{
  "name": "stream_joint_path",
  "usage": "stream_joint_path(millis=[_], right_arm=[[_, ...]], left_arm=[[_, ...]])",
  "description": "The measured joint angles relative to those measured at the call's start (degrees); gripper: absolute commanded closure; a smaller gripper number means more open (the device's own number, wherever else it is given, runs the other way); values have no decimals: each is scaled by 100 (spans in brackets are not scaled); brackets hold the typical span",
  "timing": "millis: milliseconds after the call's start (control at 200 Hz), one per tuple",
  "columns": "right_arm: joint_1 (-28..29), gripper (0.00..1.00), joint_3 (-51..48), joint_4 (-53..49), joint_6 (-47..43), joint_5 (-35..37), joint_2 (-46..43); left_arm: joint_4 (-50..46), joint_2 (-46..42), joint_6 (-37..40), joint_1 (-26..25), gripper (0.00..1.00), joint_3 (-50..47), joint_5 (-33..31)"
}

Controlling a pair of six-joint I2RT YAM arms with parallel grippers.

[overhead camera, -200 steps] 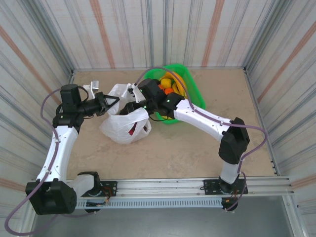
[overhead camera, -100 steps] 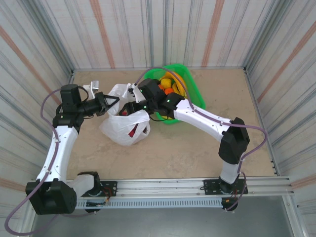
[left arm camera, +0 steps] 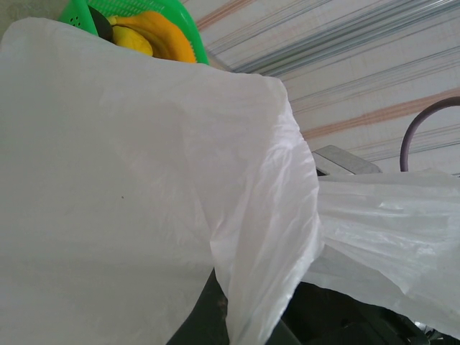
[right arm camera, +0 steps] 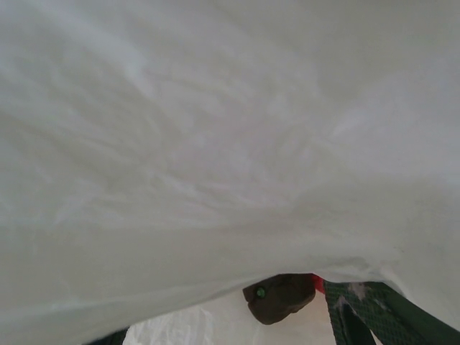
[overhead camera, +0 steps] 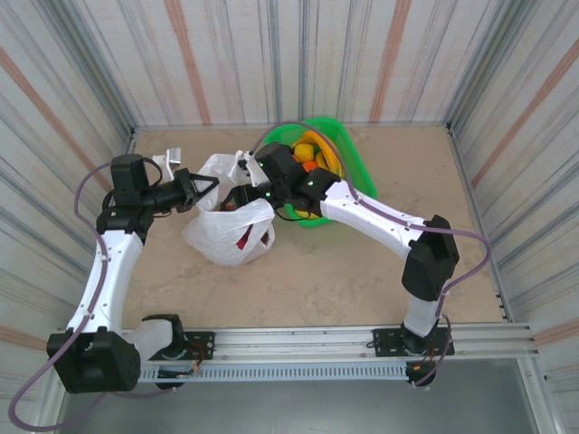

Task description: Place the fake fruits into the plastic bag and tie a complex knot

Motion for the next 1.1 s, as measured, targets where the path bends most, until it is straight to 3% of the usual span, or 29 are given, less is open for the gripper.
stream_joint_path(millis=[776,962,1102], right_arm=[[-404,25,-905,-404,-114,525,-1147],[-684,24,-1209,-608,-131,702,-1733],[-1067,19,-1416,-719,-133,776,-2114]], left_arm=[[0,0,0,0,100,0,0],[0,2,0,0,100,0,0],[0,2,0,0,100,0,0]])
